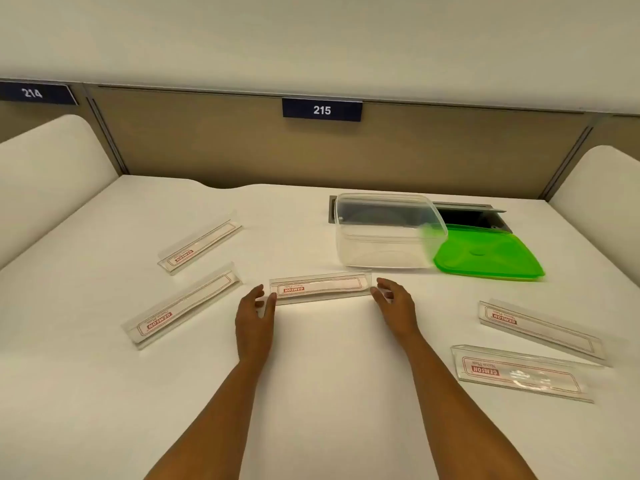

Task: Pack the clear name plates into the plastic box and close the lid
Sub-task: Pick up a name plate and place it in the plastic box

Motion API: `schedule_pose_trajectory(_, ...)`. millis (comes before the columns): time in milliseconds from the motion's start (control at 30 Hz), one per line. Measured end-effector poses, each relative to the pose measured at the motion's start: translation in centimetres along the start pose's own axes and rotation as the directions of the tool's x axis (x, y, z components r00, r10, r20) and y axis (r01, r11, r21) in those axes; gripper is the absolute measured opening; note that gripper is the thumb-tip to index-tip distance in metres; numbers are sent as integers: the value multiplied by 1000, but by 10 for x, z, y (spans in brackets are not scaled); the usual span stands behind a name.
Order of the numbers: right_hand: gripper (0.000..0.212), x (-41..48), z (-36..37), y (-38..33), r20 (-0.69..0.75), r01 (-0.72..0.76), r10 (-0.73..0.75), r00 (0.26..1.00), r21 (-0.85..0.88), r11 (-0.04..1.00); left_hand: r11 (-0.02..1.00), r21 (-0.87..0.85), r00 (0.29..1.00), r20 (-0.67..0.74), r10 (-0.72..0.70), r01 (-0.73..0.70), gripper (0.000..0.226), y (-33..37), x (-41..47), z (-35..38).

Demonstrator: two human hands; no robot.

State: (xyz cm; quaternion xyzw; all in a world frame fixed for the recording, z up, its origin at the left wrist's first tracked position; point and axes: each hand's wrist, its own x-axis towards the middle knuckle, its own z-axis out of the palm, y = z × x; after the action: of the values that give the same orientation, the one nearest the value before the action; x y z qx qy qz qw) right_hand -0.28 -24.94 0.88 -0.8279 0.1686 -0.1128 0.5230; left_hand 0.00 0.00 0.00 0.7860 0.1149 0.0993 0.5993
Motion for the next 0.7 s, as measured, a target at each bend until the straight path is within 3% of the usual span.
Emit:
schedule_pose_trajectory(267, 20, 18, 5, -7, 72, 18, -17, 997, -12, 1000, 999, 51, 1000, -19, -4, 5, 21, -1, 19, 12)
schedule_pose_trajectory(500, 19, 27, 4, -13, 50, -3, -6, 999, 181, 983, 994, -30, 994, -39, 106, -107, 4, 21, 30, 8)
schedule_pose_trajectory(700, 10, 29, -1, -39, 92, -9, -20, 996, 306, 952, 986, -129, 994, -30, 102, -105, 20, 57, 39, 1)
